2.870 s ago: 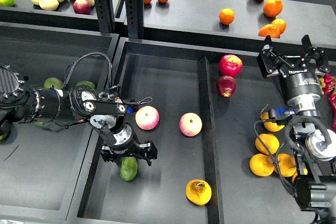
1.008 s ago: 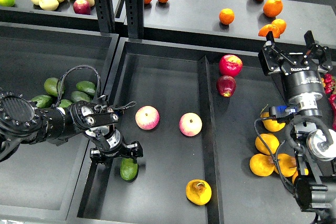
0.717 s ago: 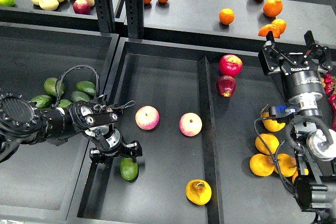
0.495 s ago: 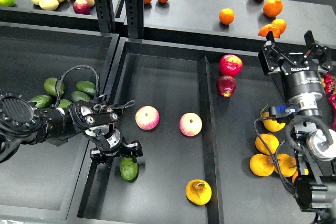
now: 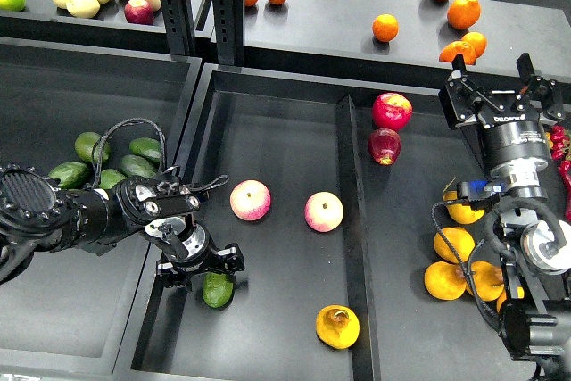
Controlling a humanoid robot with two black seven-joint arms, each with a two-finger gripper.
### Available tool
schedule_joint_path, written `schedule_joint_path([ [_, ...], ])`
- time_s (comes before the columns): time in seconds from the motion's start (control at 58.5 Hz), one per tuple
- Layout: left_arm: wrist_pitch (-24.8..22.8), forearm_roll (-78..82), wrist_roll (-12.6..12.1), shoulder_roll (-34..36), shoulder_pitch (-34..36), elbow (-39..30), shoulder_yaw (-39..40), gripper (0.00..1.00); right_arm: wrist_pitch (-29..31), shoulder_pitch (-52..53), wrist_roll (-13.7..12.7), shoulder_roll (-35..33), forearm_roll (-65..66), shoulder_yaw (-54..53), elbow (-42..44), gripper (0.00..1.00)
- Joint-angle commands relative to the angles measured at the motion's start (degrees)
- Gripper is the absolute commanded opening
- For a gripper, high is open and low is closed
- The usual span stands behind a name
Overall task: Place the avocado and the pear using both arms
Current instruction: 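Lower the left gripper and close it on the green avocado, then lift the avocado with the left gripper and carry it to the avocado pile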
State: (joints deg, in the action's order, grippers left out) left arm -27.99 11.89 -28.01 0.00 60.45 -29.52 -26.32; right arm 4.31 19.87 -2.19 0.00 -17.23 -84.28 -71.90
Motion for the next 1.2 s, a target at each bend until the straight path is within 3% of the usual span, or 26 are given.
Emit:
schedule_joint_path([
  [0.0, -0.01, -0.03, 0.01, 0.0, -0.15, -0.01, 0.65, 0.69, 0.0, 0.0, 0.0, 0.0, 0.0, 0.0, 0.0, 1.0],
  [0.137, -0.01, -0.2, 0.01, 0.0, -0.86, -0.19, 2.59, 0.53, 0.09, -0.53, 0.0, 0.0, 0.0, 0.0, 0.0, 1.0],
  [0.171, -0.01, -0.38, 0.01, 0.0, -1.03, -0.19, 3.29, 0.44, 0.09, -0.62, 0.0, 0.0, 0.0, 0.0, 0.0, 1.0],
  [0.188, -0.01, -0.81, 0.01, 0.0, -1.47, -0.19, 4.33, 0.31, 0.17, -0.7, 0.0, 0.0, 0.0, 0.0, 0.0, 1.0],
  [0.222, -0.01, -1.08, 0.01, 0.0, -2.17, -0.01, 5.66, 0.23, 0.35, -0.79, 0.0, 0.0, 0.0, 0.0, 0.0, 1.0],
  [0.342, -0.01, -0.73, 0.01, 0.0, -2.7, -0.19, 8.21, 0.17, 0.52, -0.88, 0.0, 0.0, 0.0, 0.0, 0.0, 1.0],
  [0.7, -0.01, -0.47, 0.01, 0.0, 1.69, -2.91, 11.73, 0.14, 0.61, -1.06, 0.0, 0.0, 0.0, 0.0, 0.0, 1.0],
  [1.179, -0.01, -0.38, 0.01, 15.73, 11.27, -3.17, 15.42, 0.15, 0.61, -1.67, 0.0, 0.0, 0.0, 0.17, -0.08, 1.0],
])
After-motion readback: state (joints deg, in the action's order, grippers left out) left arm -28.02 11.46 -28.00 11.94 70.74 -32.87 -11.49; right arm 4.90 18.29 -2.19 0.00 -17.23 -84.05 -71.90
